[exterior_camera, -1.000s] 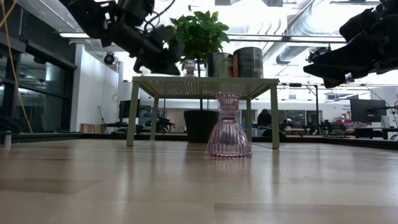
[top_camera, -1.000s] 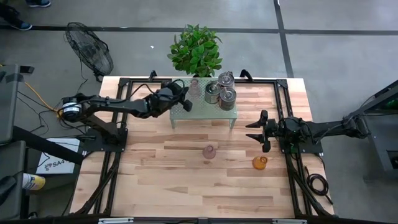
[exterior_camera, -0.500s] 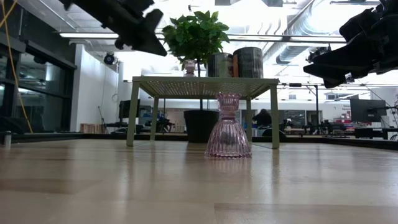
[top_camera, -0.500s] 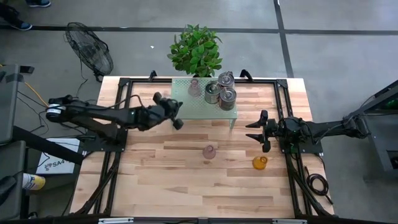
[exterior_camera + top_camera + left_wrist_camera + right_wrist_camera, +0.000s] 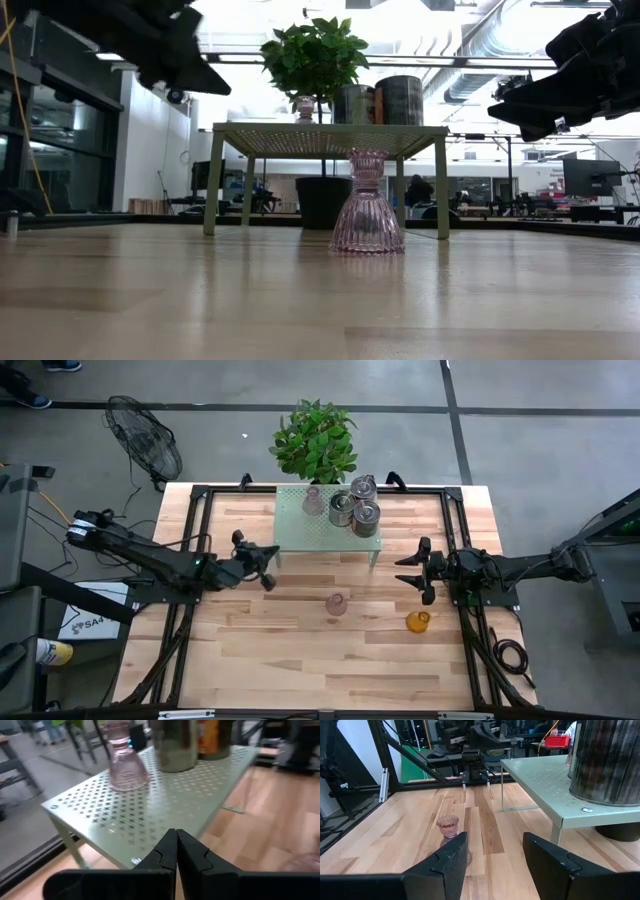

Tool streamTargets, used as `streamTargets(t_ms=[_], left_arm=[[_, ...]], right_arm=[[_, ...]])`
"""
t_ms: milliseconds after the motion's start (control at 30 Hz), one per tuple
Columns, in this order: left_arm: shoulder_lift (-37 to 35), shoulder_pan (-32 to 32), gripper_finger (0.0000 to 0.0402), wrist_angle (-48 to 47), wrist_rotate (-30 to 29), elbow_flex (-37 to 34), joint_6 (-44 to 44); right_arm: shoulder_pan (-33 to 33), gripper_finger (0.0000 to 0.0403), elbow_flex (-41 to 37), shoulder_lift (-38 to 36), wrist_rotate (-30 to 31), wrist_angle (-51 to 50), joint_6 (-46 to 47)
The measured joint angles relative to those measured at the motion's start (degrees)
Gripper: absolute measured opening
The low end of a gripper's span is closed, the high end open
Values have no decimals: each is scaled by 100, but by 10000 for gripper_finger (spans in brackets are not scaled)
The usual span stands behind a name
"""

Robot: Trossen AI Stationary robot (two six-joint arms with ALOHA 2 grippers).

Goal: Pick & Place candle stick holders
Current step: Put the yellow glass candle holder on the shelf

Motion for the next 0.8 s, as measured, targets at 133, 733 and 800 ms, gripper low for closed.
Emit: streamTargets(t_ms=[133, 733, 800], left_arm=[[-351, -317, 0, 505, 21, -432, 237], [-1040, -530, 0, 4079, 2785, -2359, 1821], [-1039, -528, 0, 4078, 2990, -2372, 1854]], right_arm=[[1, 185, -1, -1, 0, 0, 0], [1, 185, 1, -1, -480, 473, 1838], [1, 185, 2, 1, -554, 690, 2135]])
